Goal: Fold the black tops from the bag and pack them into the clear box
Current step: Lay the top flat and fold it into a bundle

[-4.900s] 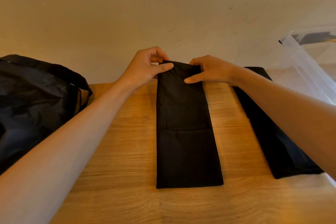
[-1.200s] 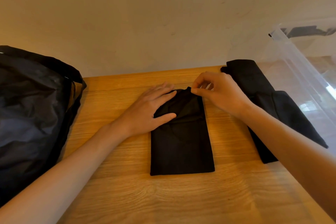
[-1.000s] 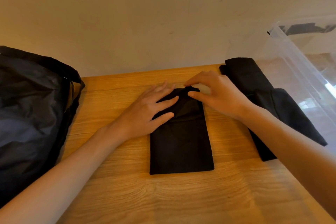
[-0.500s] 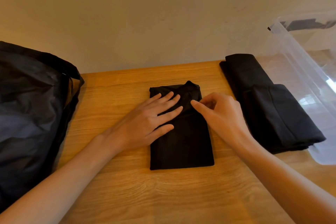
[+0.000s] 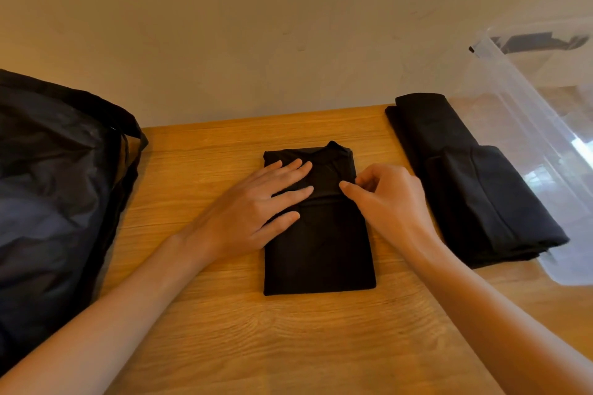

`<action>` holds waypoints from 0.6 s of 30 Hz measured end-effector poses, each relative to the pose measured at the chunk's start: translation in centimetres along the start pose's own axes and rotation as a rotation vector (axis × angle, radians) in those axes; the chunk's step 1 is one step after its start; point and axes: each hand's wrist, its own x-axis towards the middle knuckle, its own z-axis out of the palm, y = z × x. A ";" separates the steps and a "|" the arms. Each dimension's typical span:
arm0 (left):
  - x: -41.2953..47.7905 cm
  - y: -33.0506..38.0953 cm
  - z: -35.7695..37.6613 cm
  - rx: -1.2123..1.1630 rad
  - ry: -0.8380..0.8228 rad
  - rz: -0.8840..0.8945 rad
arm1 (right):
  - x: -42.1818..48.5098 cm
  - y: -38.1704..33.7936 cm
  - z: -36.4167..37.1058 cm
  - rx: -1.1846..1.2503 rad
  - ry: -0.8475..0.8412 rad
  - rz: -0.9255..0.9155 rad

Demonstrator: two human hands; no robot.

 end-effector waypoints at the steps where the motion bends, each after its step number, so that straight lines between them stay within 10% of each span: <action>1: -0.1 -0.1 0.1 -0.010 0.019 0.002 | 0.0 0.1 0.0 -0.017 0.001 -0.006; 18: -0.5 0.7 -0.4 -0.077 0.091 -0.063 | 4.9 -0.8 0.9 0.112 0.007 -0.135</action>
